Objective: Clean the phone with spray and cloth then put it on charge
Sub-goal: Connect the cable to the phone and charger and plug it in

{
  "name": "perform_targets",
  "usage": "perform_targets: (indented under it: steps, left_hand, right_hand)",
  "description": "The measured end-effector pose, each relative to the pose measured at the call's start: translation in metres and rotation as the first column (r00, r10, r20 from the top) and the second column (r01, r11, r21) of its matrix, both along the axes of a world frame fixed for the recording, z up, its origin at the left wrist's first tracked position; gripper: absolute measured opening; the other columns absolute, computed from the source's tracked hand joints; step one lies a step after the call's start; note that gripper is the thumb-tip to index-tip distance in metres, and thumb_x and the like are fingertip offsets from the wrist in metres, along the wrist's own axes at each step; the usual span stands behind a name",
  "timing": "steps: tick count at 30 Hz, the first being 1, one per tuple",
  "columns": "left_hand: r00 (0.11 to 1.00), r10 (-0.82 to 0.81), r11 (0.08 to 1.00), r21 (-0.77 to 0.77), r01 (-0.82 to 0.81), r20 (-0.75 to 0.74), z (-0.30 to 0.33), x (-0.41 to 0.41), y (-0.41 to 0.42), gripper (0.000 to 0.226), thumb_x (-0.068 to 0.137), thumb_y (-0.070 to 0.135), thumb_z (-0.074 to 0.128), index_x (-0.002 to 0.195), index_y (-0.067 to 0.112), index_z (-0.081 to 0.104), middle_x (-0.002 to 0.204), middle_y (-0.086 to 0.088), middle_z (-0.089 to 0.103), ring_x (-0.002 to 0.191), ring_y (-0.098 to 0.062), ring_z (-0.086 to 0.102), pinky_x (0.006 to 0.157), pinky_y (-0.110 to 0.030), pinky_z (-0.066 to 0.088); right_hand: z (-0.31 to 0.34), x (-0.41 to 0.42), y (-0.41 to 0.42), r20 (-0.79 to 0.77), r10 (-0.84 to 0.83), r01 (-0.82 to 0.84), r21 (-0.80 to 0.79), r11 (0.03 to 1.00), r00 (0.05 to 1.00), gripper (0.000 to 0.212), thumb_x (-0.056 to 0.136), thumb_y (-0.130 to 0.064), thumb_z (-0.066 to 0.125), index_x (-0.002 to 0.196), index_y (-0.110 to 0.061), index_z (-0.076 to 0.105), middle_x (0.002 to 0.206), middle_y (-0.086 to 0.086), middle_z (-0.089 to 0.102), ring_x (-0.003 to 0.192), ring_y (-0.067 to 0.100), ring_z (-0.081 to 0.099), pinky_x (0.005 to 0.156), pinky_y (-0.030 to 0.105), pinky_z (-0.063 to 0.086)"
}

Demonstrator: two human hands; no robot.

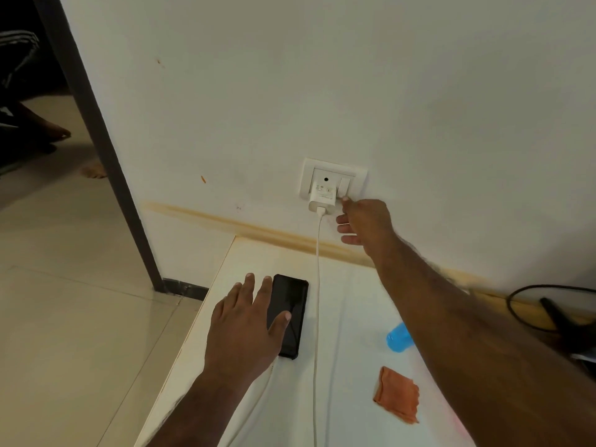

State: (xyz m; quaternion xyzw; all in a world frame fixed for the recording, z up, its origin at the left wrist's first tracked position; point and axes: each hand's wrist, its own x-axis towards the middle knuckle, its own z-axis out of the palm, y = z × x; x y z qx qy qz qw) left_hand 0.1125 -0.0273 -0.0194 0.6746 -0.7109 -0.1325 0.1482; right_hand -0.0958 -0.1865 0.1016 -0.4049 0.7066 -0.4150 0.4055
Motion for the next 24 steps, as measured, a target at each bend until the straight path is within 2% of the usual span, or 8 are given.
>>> perform_targets:
  steps: [3, 9, 13, 17, 20, 22, 24]
  left_hand:
    - [1.0, 0.004, 0.999, 0.032, -0.004, 0.009, -0.003, 0.001, 0.001, 0.075, 0.095, 0.069, 0.025, 0.158, 0.033, 0.008, 0.167, -0.002, 0.01, 0.153, -0.025, 0.012, 0.12, -0.041, 0.016]
    - [1.0, 0.017, 0.998, 0.06, -0.018, 0.012, -0.005, 0.001, -0.001, 0.075, 0.095, 0.069, 0.028, 0.158, 0.033, 0.008, 0.167, -0.002, 0.011, 0.153, -0.026, 0.014, 0.12, -0.042, 0.019]
    - [1.0, 0.014, 0.998, 0.069, -0.015, 0.018, -0.007, 0.001, 0.0, 0.075, 0.095, 0.068, 0.031, 0.158, 0.033, 0.011, 0.167, -0.003, 0.012, 0.153, -0.026, 0.014, 0.12, -0.043, 0.018]
    - [1.0, 0.015, 0.998, 0.066, -0.015, 0.005, -0.004, 0.002, -0.001, 0.074, 0.096, 0.066, 0.032, 0.158, 0.032, 0.011, 0.167, -0.003, 0.012, 0.153, -0.026, 0.015, 0.12, -0.042, 0.018]
    - [1.0, 0.007, 0.999, 0.049, -0.008, 0.008, -0.001, 0.0, 0.0, 0.073, 0.096, 0.064, 0.033, 0.158, 0.031, 0.013, 0.167, -0.004, 0.014, 0.152, -0.027, 0.016, 0.12, -0.042, 0.019]
    - [1.0, 0.005, 1.0, 0.024, -0.006, 0.015, 0.003, -0.001, 0.001, 0.072, 0.097, 0.062, 0.033, 0.158, 0.029, 0.015, 0.166, -0.006, 0.016, 0.152, -0.027, 0.018, 0.119, -0.042, 0.02]
    - [1.0, 0.001, 1.0, 0.003, -0.001, 0.017, 0.007, -0.001, 0.002, 0.07, 0.098, 0.06, 0.033, 0.158, 0.027, 0.015, 0.166, -0.007, 0.017, 0.151, -0.028, 0.018, 0.119, -0.043, 0.021]
  right_hand:
    - [-0.003, -0.004, -0.003, -0.163, 0.017, -0.027, -0.058, 0.998, 0.987, 0.036, 0.09, -0.046, 0.068, 0.086, -0.01, 0.069, 0.08, 0.008, 0.074, 0.069, 0.023, 0.073, 0.059, 0.04, 0.063]
    - [-0.006, 0.003, -0.012, -0.258, -0.057, 0.028, -0.114, 0.993, 0.965, 0.045, 0.087, -0.052, 0.068, 0.067, -0.012, 0.066, 0.063, 0.006, 0.072, 0.062, 0.028, 0.073, 0.059, 0.046, 0.062]
    - [-0.01, 0.004, -0.015, -0.351, -0.083, 0.036, -0.141, 0.989, 0.933, 0.045, 0.089, -0.055, 0.064, 0.07, -0.014, 0.065, 0.068, 0.007, 0.073, 0.068, 0.028, 0.073, 0.072, 0.048, 0.061]
    - [-0.009, 0.002, -0.01, -0.34, -0.061, 0.012, -0.146, 0.989, 0.939, 0.043, 0.09, -0.051, 0.065, 0.063, -0.018, 0.063, 0.06, 0.002, 0.07, 0.059, 0.025, 0.072, 0.064, 0.046, 0.062]
    - [-0.006, -0.002, 0.0, -0.361, 0.002, -0.056, -0.139, 0.989, 0.933, 0.034, 0.09, -0.044, 0.067, 0.069, -0.017, 0.065, 0.063, 0.0, 0.071, 0.059, 0.023, 0.072, 0.062, 0.045, 0.062]
    - [-0.008, -0.006, 0.013, -0.443, 0.065, -0.134, -0.127, 0.983, 0.894, 0.028, 0.09, -0.041, 0.066, 0.075, -0.017, 0.067, 0.072, 0.0, 0.073, 0.068, 0.023, 0.073, 0.069, 0.045, 0.062]
    - [-0.01, -0.009, 0.034, -0.58, 0.137, -0.23, -0.089, 0.969, 0.803, 0.026, 0.091, -0.041, 0.064, 0.081, -0.018, 0.068, 0.078, -0.004, 0.072, 0.078, 0.021, 0.07, 0.075, 0.038, 0.058]
